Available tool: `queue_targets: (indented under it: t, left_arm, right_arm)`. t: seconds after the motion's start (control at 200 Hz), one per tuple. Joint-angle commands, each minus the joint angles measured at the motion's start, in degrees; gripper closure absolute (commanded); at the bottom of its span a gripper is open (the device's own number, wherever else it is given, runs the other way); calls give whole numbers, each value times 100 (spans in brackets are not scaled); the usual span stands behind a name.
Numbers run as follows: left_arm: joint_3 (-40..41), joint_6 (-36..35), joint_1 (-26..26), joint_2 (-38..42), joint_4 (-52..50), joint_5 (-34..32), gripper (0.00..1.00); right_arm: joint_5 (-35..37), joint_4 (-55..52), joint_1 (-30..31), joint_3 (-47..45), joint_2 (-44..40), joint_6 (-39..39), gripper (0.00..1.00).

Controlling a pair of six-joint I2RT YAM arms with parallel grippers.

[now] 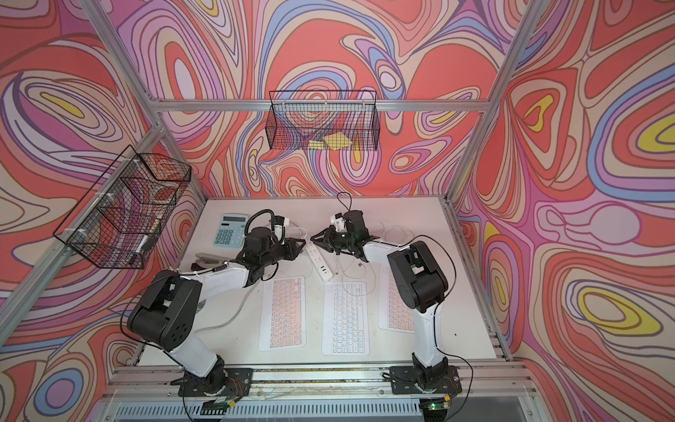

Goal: Unplug the wireless keyboard
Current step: Remove the power cord from the plug.

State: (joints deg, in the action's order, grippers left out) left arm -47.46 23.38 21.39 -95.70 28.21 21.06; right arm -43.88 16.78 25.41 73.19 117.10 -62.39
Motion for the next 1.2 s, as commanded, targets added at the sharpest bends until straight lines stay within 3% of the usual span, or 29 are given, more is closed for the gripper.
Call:
queue_targets:
  t: [0.0, 0.155, 0.591, 1.197]
  left_arm:
    - [-37, 44, -3, -73, 200, 133, 100]
    - [42, 17, -3, -15, 201, 110, 100]
    - [239, 30, 31, 77, 538, 175, 100]
    - [274, -62, 26, 193, 436, 51, 100]
  right_arm:
    - [-86, 113, 133, 141, -151, 82, 72]
    - [-118, 252, 150, 262, -31, -66, 66]
    - [-201, 209, 228, 567, 329, -209, 69]
    - [55, -418, 194, 389, 45, 359, 66]
